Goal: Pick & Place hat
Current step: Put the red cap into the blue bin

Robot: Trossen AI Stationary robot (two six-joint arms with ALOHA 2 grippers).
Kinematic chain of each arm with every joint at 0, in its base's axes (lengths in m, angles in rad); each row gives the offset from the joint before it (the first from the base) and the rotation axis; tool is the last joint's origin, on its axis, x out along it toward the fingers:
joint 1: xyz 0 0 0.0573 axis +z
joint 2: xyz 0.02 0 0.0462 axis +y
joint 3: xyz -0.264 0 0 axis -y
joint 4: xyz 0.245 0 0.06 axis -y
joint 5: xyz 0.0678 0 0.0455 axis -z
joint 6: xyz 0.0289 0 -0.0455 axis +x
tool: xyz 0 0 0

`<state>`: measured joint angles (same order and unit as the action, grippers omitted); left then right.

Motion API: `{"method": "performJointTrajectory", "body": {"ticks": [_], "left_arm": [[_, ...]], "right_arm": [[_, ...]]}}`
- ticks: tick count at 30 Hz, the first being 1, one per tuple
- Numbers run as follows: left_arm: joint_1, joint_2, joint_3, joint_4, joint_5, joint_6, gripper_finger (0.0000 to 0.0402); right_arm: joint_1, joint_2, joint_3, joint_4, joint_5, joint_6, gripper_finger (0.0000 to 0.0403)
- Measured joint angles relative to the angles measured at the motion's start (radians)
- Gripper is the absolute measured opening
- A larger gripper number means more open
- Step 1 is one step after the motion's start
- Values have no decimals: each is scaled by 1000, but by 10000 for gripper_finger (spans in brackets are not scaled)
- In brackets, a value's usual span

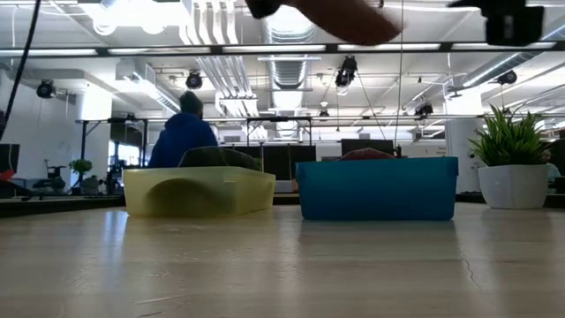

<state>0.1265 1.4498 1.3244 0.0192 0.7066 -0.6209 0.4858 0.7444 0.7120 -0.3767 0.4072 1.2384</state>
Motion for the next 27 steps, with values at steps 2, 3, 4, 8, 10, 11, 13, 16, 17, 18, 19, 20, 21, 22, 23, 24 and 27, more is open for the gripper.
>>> {"method": "performJointTrajectory", "body": {"ticks": [2, 3, 4, 8, 10, 11, 13, 16, 17, 18, 19, 20, 21, 22, 23, 24, 27], "left_arm": [[31, 51, 49, -16, 87, 0, 1], [43, 80, 80, -24, 125, 6, 1], [52, 110, 115, -53, 162, 22, 1], [77, 253, 293, -255, 256, 164, 0], [84, 337, 395, -392, 274, 258, 0], [86, 375, 444, -461, 274, 312, 0], [88, 451, 539, -598, 270, 432, 0], [92, 558, 706, -798, 221, 625, 0], [94, 591, 763, -867, 190, 687, 0], [95, 624, 824, -931, 149, 748, 0], [95, 656, 886, -1005, 98, 806, 0], [95, 688, 947, -1074, 50, 856, 0], [96, 722, 1006, -1129, 9, 900, 0], [96, 744, 1035, -1153, -16, 933, 0], [97, 743, 1023, -1131, -26, 934, 0], [100, 728, 992, -1099, -30, 923, 0], [101, 701, 932, -1083, -29, 907, 0]], "right_arm": [[17, -32, 0, -91, 0, 56, 187], [25, -45, 0, -141, 0, 78, 186], [32, -53, 0, -172, 1, 98, 184], [42, -69, 0, -254, -10, 141, 176], [42, -68, 0, -266, -55, 158, 173], [42, -61, -2, -267, -79, 170, 171], [43, -43, -2, -264, -113, 192, 168], [47, -6, -2, -255, -138, 195, 162], [47, 6, -2, -249, -139, 195, 161], [47, 20, -2, -246, -142, 195, 159], [47, 34, -2, -238, -149, 196, 157], [47, 47, -2, -229, -160, 195, 154], [47, 61, -2, -223, -170, 195, 152], [50, 74, -2, -216, -177, 195, 150], [54, 87, -2, -208, -177, 197, 147], [58, 99, -2, -206, -180, 205, 145], [62, 145, -2, -212, -179, 241, 140]]}}
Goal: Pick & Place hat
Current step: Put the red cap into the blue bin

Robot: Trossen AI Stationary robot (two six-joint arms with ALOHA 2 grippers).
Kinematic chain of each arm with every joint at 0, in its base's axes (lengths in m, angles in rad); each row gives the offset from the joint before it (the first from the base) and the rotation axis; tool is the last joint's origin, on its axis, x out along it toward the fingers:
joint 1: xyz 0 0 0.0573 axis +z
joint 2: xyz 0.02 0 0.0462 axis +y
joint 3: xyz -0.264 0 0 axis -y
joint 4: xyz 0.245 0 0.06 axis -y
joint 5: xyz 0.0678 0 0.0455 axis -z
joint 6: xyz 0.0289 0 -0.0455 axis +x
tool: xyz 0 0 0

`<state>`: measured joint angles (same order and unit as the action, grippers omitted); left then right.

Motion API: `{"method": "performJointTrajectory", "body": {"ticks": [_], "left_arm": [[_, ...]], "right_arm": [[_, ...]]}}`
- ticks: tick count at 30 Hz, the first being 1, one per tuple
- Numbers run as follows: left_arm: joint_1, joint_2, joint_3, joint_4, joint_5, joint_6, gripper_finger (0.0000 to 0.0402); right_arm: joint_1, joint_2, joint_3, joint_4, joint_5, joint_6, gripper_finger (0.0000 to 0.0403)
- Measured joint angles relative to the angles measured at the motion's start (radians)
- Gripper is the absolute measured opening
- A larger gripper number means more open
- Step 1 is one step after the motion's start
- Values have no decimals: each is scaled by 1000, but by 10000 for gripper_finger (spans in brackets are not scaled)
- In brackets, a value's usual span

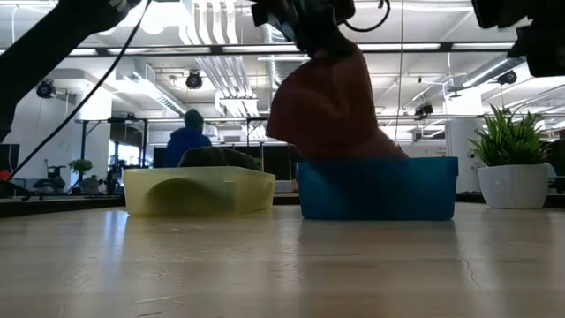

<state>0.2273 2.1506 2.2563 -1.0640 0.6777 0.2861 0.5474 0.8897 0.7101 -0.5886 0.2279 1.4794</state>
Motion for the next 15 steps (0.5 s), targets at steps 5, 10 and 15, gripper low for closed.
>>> {"method": "performJointTrajectory", "body": {"ticks": [5, 10, 15], "left_arm": [[-15, -38, -51, -53, 0, -52, 0], [-77, -98, -47, -126, -7, -34, 0], [-127, -179, -47, -144, -119, -49, 0]], "right_arm": [[0, 118, -1, 15, 37, -48, 141], [-1, 272, 37, 65, 37, -378, 140], [-18, 407, 119, -38, 55, -635, 137]]}}
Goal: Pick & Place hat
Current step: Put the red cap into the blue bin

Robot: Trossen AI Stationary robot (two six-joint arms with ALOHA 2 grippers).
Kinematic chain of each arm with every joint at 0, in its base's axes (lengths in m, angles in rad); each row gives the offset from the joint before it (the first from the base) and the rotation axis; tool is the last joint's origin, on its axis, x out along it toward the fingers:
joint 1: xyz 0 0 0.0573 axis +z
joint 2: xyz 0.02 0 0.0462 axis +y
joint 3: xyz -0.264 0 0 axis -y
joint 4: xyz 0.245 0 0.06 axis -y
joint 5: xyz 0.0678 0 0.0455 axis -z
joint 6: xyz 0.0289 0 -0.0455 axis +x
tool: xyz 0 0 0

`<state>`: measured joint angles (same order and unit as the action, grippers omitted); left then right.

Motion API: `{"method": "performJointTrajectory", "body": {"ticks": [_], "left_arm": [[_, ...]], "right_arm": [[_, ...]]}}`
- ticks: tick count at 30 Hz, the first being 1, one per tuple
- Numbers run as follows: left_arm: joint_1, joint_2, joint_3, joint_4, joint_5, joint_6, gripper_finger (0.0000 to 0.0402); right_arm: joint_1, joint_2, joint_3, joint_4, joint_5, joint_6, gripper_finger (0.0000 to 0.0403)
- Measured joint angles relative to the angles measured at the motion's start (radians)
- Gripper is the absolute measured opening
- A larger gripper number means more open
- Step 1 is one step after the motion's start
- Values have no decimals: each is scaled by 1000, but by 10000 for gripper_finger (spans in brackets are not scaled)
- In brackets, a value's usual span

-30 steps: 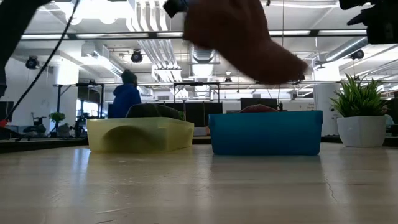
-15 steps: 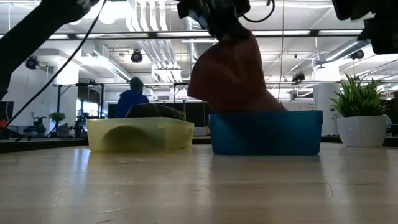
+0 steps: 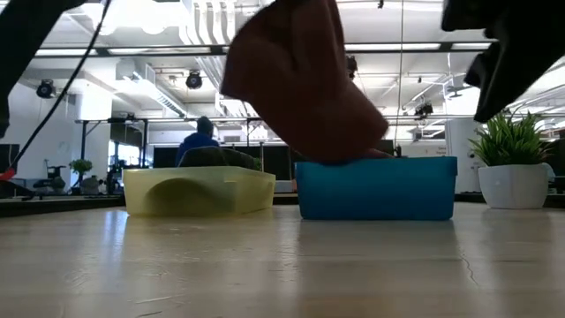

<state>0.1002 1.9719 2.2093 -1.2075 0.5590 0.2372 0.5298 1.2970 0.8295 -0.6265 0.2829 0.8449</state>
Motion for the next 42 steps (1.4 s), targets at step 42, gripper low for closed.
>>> {"method": "performJointTrajectory", "body": {"ticks": [42], "left_arm": [[-52, -252, -36, -90, -57, -139, 0]], "right_arm": [[-129, 441, 345, -127, -190, -983, 9]]}}
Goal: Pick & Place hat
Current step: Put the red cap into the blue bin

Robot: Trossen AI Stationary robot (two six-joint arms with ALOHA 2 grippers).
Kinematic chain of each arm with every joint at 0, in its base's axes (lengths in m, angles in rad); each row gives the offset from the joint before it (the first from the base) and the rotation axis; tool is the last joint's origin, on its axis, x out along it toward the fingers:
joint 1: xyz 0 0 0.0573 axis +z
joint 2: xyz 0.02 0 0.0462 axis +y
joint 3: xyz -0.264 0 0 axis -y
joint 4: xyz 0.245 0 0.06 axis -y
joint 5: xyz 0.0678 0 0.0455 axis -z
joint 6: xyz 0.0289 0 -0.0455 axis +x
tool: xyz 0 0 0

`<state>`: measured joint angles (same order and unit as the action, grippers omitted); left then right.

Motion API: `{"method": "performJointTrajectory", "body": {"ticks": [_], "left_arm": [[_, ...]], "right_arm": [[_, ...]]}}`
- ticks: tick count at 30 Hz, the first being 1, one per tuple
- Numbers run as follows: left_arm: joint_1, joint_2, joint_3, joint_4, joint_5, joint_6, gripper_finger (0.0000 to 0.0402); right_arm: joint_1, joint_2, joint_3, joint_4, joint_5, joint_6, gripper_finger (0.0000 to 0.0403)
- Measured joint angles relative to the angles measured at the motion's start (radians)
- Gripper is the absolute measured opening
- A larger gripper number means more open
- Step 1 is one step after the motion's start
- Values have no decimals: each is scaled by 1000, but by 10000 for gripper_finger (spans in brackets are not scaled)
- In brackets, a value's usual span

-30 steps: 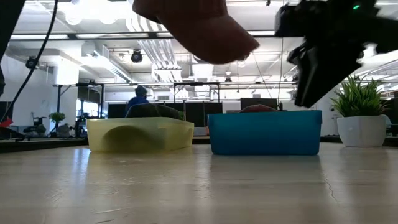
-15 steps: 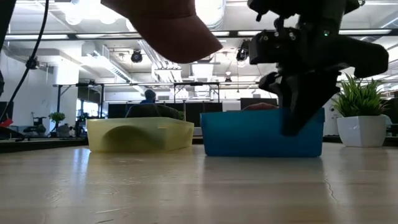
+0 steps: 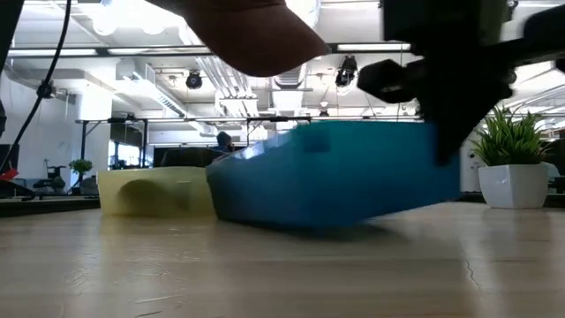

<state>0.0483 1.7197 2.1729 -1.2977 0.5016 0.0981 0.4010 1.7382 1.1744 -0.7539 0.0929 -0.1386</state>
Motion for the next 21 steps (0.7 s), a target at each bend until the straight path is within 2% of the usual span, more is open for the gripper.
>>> {"method": "performJointTrajectory", "body": {"ticks": [6, 10, 16, 21], "left_arm": [[0, 2, -164, 172, 155, -51, 0], [-1, 3, -304, 354, 263, -119, 0], [-1, 4, -438, 580, 334, -209, 0], [0, 4, -478, 715, 344, -236, 0]], "right_arm": [[74, -1, -7, -70, 6, -2, 9], [123, -2, -8, -89, 13, 8, 17], [170, -2, 0, -106, 22, 5, 70], [196, -7, 23, -146, 125, 8, 126]]}}
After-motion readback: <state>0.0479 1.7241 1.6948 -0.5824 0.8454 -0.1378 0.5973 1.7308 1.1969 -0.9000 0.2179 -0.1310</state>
